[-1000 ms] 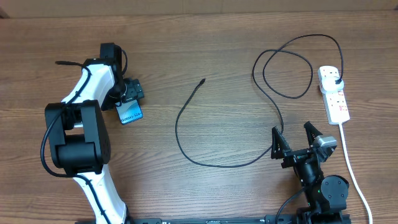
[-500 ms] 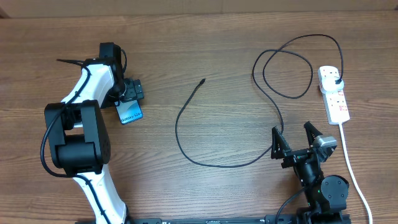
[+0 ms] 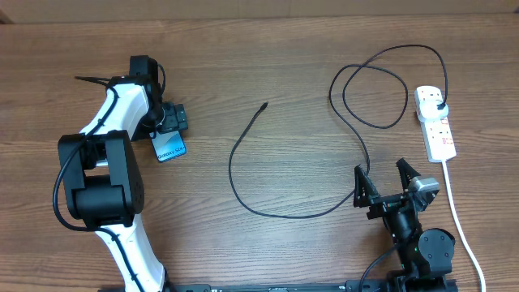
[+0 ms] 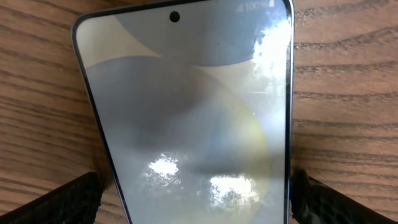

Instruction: Plug charger to phone and switch on socket

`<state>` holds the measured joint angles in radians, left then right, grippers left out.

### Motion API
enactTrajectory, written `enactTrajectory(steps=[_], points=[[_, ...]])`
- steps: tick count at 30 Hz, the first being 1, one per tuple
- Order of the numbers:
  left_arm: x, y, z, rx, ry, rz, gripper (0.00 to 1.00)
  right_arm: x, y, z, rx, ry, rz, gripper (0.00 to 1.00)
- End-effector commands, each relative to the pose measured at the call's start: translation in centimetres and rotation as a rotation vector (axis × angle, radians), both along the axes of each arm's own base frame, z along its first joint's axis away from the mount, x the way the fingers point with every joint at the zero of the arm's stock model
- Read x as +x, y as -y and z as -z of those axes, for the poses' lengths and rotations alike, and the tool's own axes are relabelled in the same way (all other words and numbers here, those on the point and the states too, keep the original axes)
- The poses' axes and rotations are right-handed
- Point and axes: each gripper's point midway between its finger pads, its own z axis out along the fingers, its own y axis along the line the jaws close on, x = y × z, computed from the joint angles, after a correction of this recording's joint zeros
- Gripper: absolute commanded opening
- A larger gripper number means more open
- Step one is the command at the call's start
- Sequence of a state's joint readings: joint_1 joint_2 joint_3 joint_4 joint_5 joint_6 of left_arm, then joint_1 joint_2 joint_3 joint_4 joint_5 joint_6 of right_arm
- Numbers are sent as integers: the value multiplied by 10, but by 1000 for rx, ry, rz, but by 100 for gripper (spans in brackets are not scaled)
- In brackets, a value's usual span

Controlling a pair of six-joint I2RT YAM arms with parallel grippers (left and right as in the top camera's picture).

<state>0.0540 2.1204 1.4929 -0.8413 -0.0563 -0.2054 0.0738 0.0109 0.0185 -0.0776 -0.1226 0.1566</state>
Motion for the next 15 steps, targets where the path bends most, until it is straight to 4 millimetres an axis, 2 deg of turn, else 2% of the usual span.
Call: enactTrajectory(steps=[1,15], points=[[-32,2,38,7,-140,41,100,0,0,2,-5,3,3,100],[-28,6,38,-13,-127,52,100,0,0,2,-5,3,3,100]])
